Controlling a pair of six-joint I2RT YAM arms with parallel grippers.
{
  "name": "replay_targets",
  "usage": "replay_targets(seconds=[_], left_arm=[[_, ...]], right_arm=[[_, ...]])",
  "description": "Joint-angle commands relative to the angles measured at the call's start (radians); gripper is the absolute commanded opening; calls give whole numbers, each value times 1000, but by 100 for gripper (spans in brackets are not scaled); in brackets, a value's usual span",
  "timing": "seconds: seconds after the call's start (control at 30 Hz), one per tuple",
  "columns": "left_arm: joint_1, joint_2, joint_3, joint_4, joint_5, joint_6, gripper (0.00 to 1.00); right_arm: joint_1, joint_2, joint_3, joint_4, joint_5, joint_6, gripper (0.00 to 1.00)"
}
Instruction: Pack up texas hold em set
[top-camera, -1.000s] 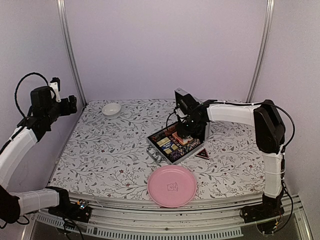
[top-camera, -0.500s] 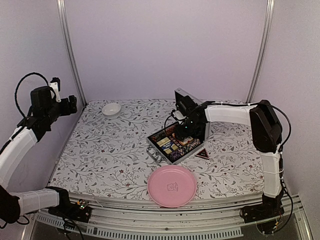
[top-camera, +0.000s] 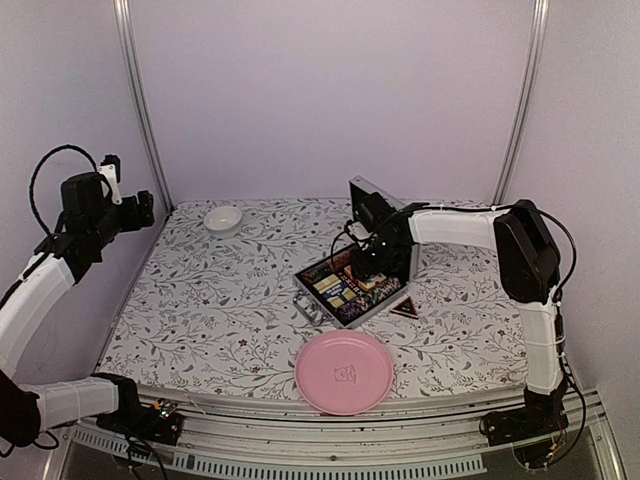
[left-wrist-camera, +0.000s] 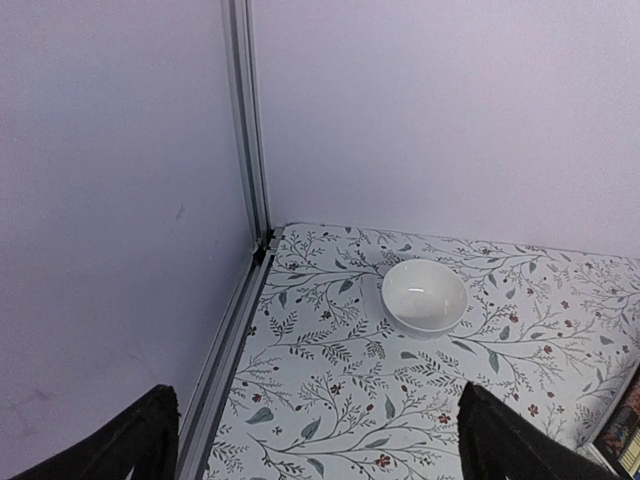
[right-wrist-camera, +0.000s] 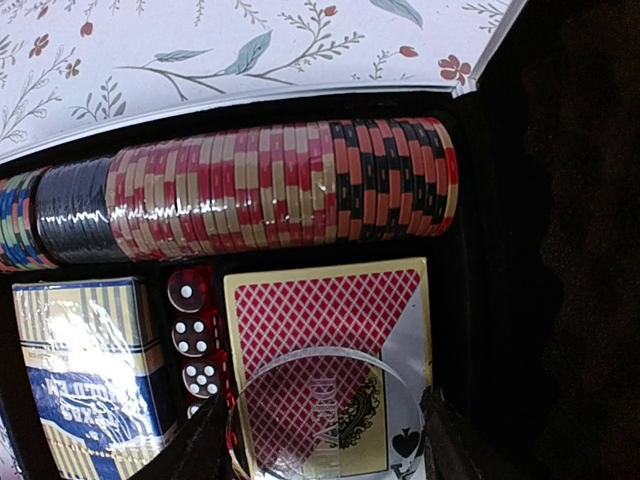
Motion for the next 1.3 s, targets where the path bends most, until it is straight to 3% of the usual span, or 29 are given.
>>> replay_targets(seconds=[0.0, 0.23, 0.63, 1.27], left_arm=[[9, 1, -2, 16, 8, 4, 97], [9, 2, -2, 16, 6, 5, 97], [10, 2, -2, 16, 3, 5, 97], [9, 6, -2, 14, 3, 7, 97]], right_arm=[[-8, 31, 36, 3, -9, -3, 50], [-11, 43, 42, 1, 3, -4, 51], [-11, 47, 43, -4, 44, -14, 62], [-4, 3, 88, -3, -19, -69, 89]])
